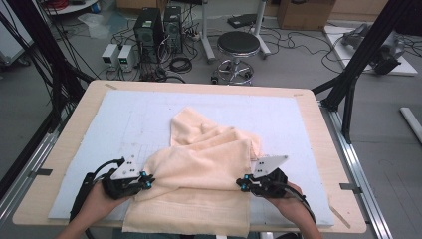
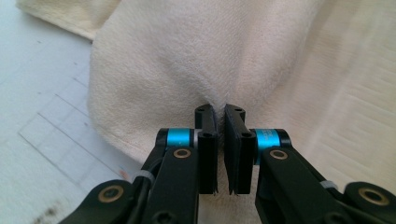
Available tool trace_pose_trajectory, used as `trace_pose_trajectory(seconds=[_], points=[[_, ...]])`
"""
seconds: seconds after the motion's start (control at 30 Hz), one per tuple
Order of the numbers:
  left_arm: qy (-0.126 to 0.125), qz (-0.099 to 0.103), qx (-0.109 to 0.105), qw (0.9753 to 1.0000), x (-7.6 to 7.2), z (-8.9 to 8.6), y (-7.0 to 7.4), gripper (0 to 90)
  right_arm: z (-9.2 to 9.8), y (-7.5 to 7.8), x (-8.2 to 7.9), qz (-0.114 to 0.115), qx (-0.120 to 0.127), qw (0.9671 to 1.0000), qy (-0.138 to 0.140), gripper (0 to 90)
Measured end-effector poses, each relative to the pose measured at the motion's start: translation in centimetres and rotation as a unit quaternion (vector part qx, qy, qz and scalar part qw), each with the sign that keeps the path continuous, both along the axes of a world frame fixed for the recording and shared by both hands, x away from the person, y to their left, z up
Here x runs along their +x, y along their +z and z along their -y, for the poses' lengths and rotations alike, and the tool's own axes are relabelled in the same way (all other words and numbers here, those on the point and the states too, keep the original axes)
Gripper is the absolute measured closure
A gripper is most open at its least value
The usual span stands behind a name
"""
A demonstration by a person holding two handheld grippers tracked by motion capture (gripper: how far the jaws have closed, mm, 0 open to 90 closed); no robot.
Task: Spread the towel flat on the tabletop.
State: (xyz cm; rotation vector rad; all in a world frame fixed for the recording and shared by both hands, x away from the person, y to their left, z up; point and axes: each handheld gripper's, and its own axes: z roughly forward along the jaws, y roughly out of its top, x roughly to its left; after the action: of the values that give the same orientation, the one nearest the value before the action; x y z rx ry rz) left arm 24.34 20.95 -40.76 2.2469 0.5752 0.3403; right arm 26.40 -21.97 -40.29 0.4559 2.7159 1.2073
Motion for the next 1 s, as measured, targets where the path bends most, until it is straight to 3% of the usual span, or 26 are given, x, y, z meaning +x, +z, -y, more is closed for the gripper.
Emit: trace_pose_trajectory(seconds=[0.17, 0.23, 0.3, 0.37, 0.53, 0.6, 0.7, 0.73, 0.77, 0.83, 0.93, 0.97, 1.0], points=[[-0.020, -0.012, -0.004, 0.9997, -3.0, -0.6, 0.8, 84.2, -0.1, 0.6, -3.1, -0.004, -0.003, 0.9996, 0.028, 87.5], [-0.031, -0.015, -0.014, 0.9993, -3.8, -0.6, 1.1, 84.0, -0.3, 0.9, -4.1, -0.004, -0.003, 0.9992, 0.039, 87.0], [-0.039, -0.010, -0.023, 0.9989, -4.0, -0.6, 1.5, 80.3, -0.4, 1.5, -4.6, 0.002, -0.002, 0.9991, 0.043, 84.1], [-0.032, -0.001, -0.030, 0.9990, -3.3, -0.5, 1.9, 70.7, -0.5, 2.2, -4.4, 0.015, 0.002, 0.9990, 0.042, 81.1], [-0.004, 0.023, -0.047, 0.9986, 0.4, 0.1, 2.3, 62.6, -1.5, 3.5, -1.7, 0.047, -0.007, 0.9985, 0.027, 72.8], [0.004, 0.011, -0.056, 0.9984, 2.4, 0.6, 2.0, 59.7, -1.9, 3.2, 0.2, 0.057, -0.024, 0.9980, 0.013, 69.0], [0.004, 0.004, -0.055, 0.9985, 4.7, 1.8, 0.8, 45.4, -2.1, 1.7, 3.3, 0.044, -0.017, 0.9988, -0.014, 62.9], [0.000, 0.010, -0.044, 0.9990, 5.3, 2.2, 0.3, 41.9, -2.0, 1.1, 4.2, 0.033, -0.011, 0.9992, -0.020, 62.6], [0.000, 0.003, -0.040, 0.9992, 5.8, 2.5, -0.1, 41.6, -2.1, 0.6, 4.8, 0.020, -0.010, 0.9995, -0.024, 62.4], [0.002, -0.017, -0.026, 0.9995, 6.7, 3.1, -1.1, 43.6, -2.3, -0.4, 5.8, 0.006, -0.026, 0.9993, -0.027, 62.4], [-0.010, -0.048, 0.000, 0.9988, 7.4, 3.7, -2.2, 63.3, -2.6, -1.9, 6.5, -0.013, -0.057, 0.9980, -0.026, 69.4], [-0.012, -0.040, 0.004, 0.9991, 7.2, 3.8, -2.4, 70.8, -2.6, -2.5, 6.5, -0.022, -0.069, 0.9972, -0.022, 73.1], [-0.014, -0.032, -0.001, 0.9994, 7.0, 3.9, -2.3, 73.4, -2.5, -2.8, 6.4, -0.024, -0.061, 0.9976, -0.023, 77.4]])
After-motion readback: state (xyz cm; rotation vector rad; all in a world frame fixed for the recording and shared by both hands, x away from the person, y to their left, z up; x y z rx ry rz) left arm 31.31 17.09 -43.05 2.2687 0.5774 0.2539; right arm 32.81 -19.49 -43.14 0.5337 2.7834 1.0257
